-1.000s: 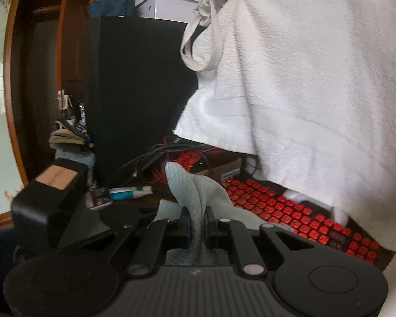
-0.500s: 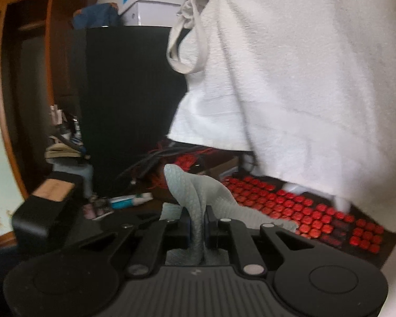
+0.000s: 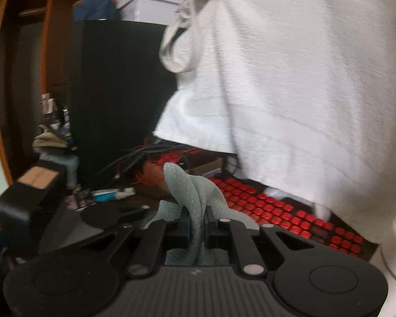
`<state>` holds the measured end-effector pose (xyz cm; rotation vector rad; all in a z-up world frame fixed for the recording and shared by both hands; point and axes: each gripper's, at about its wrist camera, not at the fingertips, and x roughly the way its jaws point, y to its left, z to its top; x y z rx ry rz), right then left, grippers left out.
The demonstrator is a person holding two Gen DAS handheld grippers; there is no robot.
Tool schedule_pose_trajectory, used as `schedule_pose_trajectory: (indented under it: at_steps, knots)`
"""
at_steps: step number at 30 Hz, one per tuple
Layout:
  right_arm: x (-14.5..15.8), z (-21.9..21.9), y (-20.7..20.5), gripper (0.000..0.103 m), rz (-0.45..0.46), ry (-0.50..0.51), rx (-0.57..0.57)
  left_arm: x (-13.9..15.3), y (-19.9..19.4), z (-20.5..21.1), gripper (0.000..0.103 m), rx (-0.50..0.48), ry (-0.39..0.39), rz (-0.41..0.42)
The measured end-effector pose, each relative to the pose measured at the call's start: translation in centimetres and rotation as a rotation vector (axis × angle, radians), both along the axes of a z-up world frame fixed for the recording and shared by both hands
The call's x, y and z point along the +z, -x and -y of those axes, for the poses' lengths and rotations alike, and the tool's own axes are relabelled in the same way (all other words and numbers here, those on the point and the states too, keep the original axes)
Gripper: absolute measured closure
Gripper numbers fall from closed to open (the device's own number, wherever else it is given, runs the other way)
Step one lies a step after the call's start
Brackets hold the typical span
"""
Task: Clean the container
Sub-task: 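Rub the cloth around the jug's base edge with the right gripper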
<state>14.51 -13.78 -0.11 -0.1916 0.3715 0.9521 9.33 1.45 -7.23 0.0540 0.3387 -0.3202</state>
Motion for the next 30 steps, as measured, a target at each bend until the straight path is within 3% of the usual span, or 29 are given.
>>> schedule_pose_trajectory:
  at_steps: [5, 16, 25, 30]
  knots:
    - [0.0, -0.4, 0.0, 0.094, -0.014, -0.016, -0.019, 0.0, 0.0, 0.1, 0.020, -0.002, -0.001, 0.000]
    - [0.1, 0.1, 1.4, 0.094, -0.060, -0.023, 0.116, 0.1, 0.0, 0.2, 0.020, -0.004, -0.001, 0.000]
    - [0.3, 2.3, 0.2, 0.095, -0.077, -0.022, 0.040, 0.1, 0.1, 0.4, 0.020, -0.003, -0.004, 0.001]
    - [0.2, 1.1, -0.4, 0.095, -0.053, -0.009, 0.017, 0.3, 0.1, 0.4, 0.020, -0.003, -0.004, 0.001]
